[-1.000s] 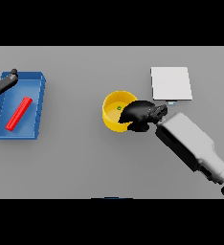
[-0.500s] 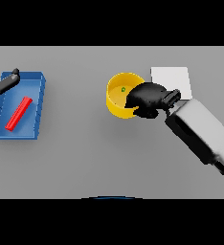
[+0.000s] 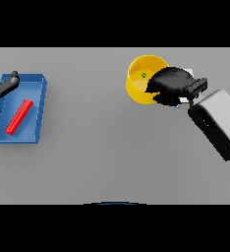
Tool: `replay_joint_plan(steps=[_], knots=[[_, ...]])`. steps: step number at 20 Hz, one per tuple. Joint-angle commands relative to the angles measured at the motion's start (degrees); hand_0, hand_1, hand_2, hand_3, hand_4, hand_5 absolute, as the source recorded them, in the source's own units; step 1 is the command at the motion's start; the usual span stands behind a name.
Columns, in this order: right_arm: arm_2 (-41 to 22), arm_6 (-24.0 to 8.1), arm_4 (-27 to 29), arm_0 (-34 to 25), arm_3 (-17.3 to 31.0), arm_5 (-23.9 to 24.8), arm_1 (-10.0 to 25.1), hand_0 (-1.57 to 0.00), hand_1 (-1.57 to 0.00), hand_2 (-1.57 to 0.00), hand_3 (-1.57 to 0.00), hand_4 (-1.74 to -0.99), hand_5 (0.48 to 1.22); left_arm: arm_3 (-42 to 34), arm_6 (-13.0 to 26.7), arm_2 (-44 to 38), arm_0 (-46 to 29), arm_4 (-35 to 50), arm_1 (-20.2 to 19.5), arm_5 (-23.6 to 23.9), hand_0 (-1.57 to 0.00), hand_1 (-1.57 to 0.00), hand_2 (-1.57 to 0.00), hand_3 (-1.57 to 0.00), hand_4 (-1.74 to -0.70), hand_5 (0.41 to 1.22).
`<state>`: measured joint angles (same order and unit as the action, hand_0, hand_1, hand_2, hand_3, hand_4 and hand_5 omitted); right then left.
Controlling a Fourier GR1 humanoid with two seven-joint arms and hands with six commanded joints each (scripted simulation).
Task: Pick up the red beaker and tilt it to pour out 1 green nut into yellow bowl. Pick up the yellow bowl and place it on the metallic measuring scale.
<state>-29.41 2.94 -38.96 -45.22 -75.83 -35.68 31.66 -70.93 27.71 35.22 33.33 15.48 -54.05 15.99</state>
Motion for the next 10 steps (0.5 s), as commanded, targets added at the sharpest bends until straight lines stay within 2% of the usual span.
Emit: replay_joint_plan(steps=[1, 7, 10], knots=[[0.35, 0.01, -0.44, -0.82, 1.72, 1.14, -0.08, -1.57, -1.57, -1.57, -1.27, -1.719, 1.221, 0.26, 0.99, 0.0, 0.41, -0.31, -0.38, 0.01, 0.0, 0.0, 0.0, 0.0, -0.8, 0.737], [3.25, 0.92, 0.54, -2.06, 11.14, 4.29, 2.35, -1.57, -1.57, -1.57, -1.2, -1.72, 1.221, -2.77, 4.3, 0.38, 0.04, -0.09, -1.24, 0.56, 0.0, 0.0, 0.0, 0.0, -0.82, 0.759], [3.13, 2.84, -0.26, -2.97, 17.87, 8.18, 1.75, -1.57, -1.57, -1.57, -1.17, -1.72, 1.221, -2.43, 4.84, 0.56, 0.32, -0.4, -0.92, 0.77, 0.0, 0.0, 0.0, 0.0, -0.83, 0.773]])
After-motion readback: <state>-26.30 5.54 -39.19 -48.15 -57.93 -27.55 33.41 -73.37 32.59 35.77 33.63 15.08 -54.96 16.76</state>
